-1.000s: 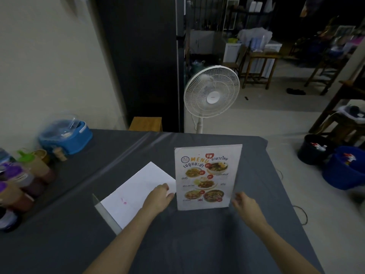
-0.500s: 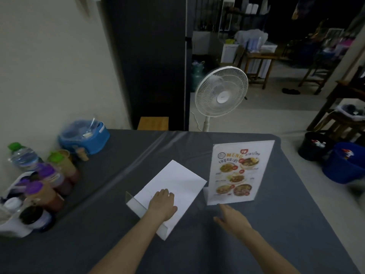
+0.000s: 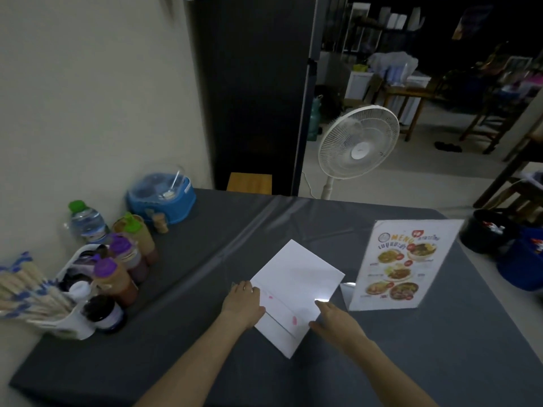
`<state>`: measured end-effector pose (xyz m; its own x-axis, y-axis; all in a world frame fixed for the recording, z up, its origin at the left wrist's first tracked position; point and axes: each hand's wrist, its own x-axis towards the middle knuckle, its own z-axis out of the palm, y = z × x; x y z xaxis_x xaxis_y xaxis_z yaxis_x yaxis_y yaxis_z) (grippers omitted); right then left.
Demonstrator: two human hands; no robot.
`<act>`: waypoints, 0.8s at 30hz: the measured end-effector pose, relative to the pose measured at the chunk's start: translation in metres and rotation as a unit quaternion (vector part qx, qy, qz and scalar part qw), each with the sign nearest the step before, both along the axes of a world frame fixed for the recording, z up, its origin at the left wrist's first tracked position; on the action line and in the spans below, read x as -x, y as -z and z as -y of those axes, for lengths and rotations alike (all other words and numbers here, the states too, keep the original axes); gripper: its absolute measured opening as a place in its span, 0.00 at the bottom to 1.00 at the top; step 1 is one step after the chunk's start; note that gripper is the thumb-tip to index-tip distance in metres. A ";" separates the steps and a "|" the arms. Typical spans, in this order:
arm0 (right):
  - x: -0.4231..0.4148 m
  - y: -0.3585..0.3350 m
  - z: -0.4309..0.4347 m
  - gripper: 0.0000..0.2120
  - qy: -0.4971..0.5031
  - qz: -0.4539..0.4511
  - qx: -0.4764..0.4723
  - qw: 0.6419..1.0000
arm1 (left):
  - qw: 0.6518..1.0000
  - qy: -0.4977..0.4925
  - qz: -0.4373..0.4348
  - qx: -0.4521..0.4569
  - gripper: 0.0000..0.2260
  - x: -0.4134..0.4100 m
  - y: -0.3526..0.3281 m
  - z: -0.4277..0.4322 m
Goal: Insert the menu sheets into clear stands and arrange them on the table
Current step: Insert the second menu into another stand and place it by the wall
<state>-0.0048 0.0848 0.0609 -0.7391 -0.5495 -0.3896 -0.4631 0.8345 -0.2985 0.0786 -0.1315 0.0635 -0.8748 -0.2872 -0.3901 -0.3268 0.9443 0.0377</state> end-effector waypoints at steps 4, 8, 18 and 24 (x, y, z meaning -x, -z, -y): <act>0.008 0.001 0.010 0.28 0.012 0.004 -0.004 1.000 | 0.999 -0.022 -0.009 -0.028 0.24 0.001 0.001 0.012; 0.019 0.005 0.015 0.30 0.031 0.020 0.010 0.999 | 0.998 -0.039 -0.009 -0.044 0.23 0.007 0.000 0.019; 0.046 0.020 0.015 0.27 0.093 0.073 0.072 0.990 | 0.993 -0.081 -0.002 -0.084 0.21 0.042 -0.002 0.024; 0.054 0.031 0.014 0.23 0.160 0.108 0.096 0.976 | 0.991 -0.077 0.016 -0.112 0.21 0.060 0.008 0.032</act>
<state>-0.0583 0.0708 0.0301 -0.7974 -0.3811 -0.4679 -0.0962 0.8457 -0.5249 0.0187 -0.1639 0.0557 -0.8132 -0.3197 -0.4863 -0.4713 0.8519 0.2282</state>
